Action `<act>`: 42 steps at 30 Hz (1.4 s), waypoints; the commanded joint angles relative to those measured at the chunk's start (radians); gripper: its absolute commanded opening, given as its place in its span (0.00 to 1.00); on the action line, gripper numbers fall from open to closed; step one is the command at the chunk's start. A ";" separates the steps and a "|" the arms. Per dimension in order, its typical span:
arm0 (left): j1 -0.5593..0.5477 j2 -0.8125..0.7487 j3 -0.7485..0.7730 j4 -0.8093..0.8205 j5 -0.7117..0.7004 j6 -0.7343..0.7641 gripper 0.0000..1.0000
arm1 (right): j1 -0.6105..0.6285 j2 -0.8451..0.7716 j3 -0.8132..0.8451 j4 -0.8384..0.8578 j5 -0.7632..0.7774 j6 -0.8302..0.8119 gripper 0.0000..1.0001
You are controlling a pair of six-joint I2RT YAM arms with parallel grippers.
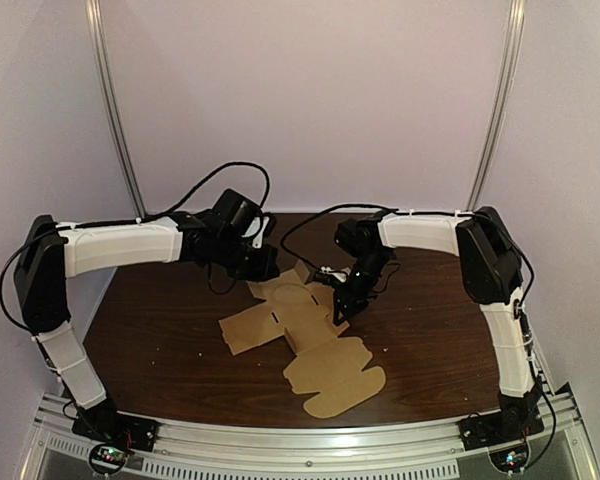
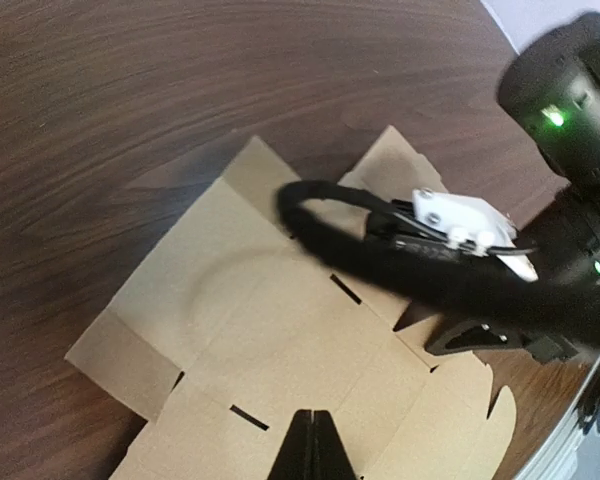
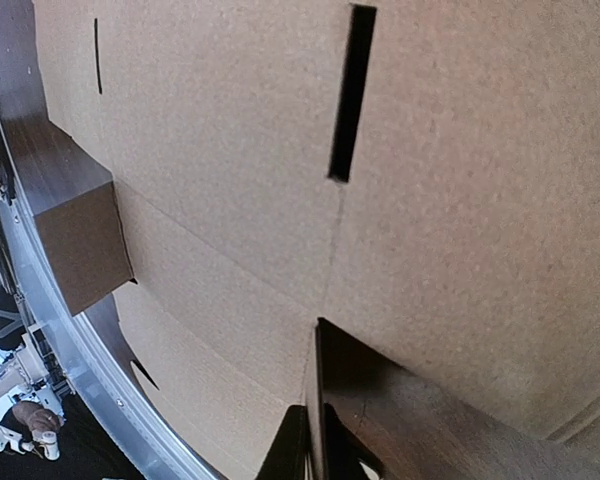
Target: Fold the paper box
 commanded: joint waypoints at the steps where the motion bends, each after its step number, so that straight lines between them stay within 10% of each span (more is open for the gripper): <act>1: -0.021 0.083 0.022 0.077 0.065 0.214 0.00 | 0.003 0.027 0.026 -0.033 0.044 -0.024 0.05; 19: -0.021 0.347 0.006 0.283 0.166 -0.162 0.00 | -0.002 0.058 0.058 -0.045 0.036 -0.018 0.06; 28: -0.021 0.385 -0.007 0.202 0.106 -0.227 0.00 | -0.022 0.046 0.046 -0.039 -0.026 0.004 0.22; 42: -0.022 0.386 -0.034 0.200 0.087 -0.266 0.00 | -0.034 0.022 -0.004 0.008 -0.153 0.043 0.14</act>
